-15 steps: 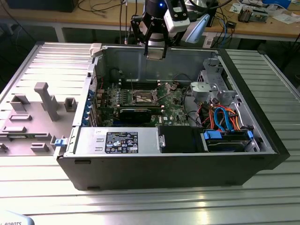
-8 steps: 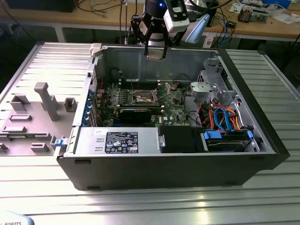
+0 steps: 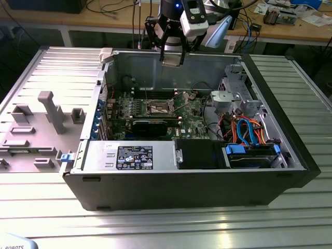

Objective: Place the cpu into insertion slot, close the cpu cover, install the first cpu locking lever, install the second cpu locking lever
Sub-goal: 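Place the cpu into insertion slot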

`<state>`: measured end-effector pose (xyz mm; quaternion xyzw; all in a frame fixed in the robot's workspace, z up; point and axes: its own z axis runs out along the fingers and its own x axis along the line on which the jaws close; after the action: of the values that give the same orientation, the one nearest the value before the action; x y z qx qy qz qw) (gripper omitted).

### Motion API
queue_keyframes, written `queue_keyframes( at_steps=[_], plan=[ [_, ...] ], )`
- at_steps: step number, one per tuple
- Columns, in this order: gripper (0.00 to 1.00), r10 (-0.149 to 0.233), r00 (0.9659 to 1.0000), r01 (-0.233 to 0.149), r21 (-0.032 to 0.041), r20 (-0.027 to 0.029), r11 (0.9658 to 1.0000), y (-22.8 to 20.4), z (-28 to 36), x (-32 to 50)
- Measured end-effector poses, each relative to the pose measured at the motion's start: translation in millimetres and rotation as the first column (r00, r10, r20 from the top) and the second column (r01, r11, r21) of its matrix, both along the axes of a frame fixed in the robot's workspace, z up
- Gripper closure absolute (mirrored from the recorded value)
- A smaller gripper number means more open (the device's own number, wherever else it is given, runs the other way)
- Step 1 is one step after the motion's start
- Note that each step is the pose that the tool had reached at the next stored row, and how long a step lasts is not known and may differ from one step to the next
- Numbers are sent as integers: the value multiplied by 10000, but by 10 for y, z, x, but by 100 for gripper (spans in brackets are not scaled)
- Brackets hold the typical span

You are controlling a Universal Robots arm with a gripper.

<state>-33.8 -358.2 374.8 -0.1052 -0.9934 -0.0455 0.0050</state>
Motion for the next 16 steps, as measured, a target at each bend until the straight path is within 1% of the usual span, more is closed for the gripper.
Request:
queue_keyframes(
  at_steps=[11, 14, 16],
  plan=[
    [46, -551, 9985, 551, 1, 1, 9985, -1, -3, -3],
    [46, -738, 9973, 738, 0, 0, 9973, -1, -3, -4],
    [46, -940, 9956, 940, -1, 0, 9956, -1, -4, -4]
  ],
)
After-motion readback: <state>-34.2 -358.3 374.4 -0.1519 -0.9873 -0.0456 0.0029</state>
